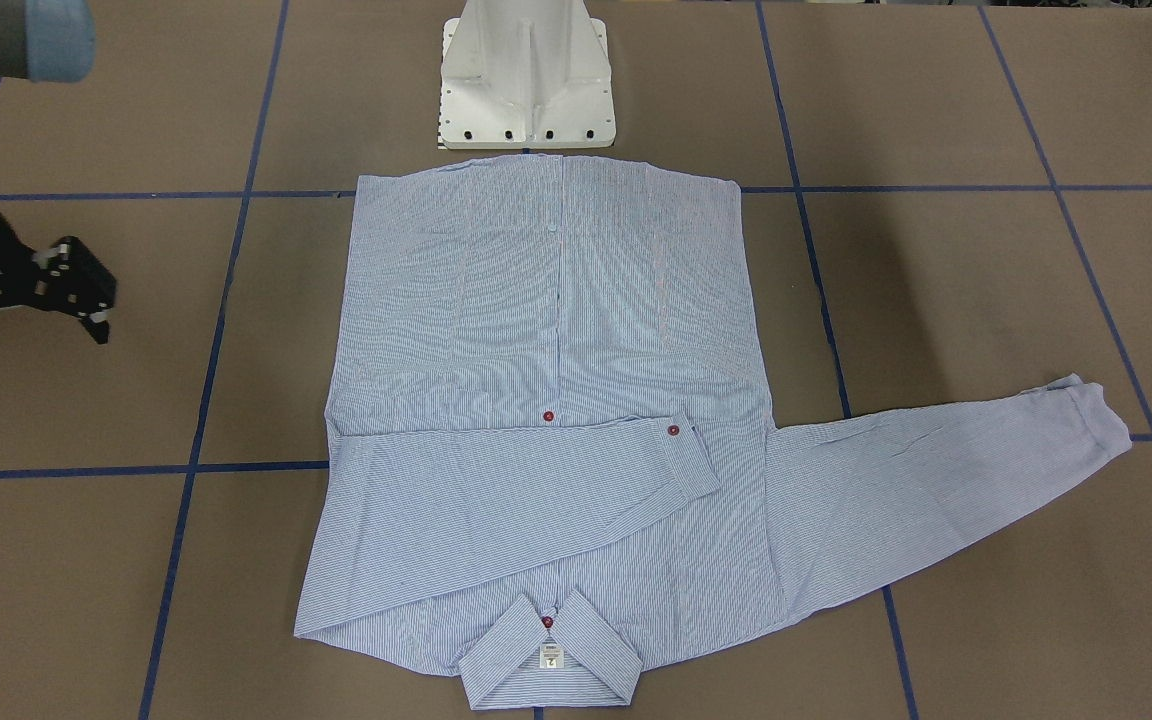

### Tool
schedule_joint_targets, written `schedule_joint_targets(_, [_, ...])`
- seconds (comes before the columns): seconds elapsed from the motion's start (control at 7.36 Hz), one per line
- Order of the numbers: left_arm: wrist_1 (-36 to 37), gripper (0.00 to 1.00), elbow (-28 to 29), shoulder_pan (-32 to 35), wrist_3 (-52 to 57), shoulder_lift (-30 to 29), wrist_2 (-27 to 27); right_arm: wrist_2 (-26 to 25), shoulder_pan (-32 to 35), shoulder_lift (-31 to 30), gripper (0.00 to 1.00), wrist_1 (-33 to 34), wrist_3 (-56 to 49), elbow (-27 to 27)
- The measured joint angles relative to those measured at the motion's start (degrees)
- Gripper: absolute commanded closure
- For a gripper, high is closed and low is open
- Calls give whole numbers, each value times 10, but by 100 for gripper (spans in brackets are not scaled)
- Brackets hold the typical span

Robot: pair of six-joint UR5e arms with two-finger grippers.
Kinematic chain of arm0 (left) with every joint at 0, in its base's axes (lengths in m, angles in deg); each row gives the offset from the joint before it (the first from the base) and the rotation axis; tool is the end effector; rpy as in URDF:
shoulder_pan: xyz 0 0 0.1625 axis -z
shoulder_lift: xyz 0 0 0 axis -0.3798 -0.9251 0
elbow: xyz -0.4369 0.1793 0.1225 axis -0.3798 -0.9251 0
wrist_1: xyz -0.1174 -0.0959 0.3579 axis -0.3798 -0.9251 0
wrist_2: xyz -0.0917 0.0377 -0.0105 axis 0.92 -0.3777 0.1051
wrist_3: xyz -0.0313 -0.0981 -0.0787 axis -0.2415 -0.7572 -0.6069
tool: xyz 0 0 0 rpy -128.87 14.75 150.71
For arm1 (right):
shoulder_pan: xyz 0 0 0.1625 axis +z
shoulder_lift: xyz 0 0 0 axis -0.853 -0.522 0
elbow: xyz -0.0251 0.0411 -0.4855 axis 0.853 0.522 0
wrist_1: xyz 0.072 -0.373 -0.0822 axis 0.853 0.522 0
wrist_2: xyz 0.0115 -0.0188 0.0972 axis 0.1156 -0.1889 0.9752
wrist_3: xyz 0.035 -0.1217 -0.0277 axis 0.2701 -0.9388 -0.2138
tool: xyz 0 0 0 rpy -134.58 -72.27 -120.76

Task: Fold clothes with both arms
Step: 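Withdraw the right gripper away from the shirt to its side, then move the left gripper down to the other sleeve cuff and grasp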

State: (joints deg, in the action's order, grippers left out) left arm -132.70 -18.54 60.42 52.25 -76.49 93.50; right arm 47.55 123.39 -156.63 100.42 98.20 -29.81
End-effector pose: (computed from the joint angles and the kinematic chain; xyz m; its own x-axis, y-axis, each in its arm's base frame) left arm 0.0169 -0.5130 0.6974 0.6609 0.1404 -0.7373 0.2263 0.8993 0.3741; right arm -0.1839 -0.5415 0.4367 0.7435 -0.2236 0.6303 0.0668 0.9626 0.2626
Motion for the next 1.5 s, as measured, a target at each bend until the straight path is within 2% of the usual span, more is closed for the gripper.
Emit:
schedule_joint_targets(0.27, [-66, 0, 30, -54, -94, -1, -46, 39, 61, -94, 0, -41, -89, -6])
schedule_joint_targets(0.54, [-151, 0, 76, -108, -197, -8, -89, 63, 83, -142, 0, -90, -106, -4])
schedule_joint_targets(0.68, [-177, 4, 87, -135, -238, -11, -120, 66, 85, -149, 0, -97, -107, -3])
schedule_joint_targets(0.82, [-191, 13, 92, -155, -263, -12, -142, 68, 86, -151, 0, -100, -107, -3])
schedule_joint_targets(0.95, [-198, 17, 98, -164, -274, -13, -151, 68, 86, -151, 0, -101, -107, -3])
schedule_joint_targets(1.5, [-230, 17, 137, -192, -281, -12, -151, 68, 86, -152, 0, -101, -107, -4])
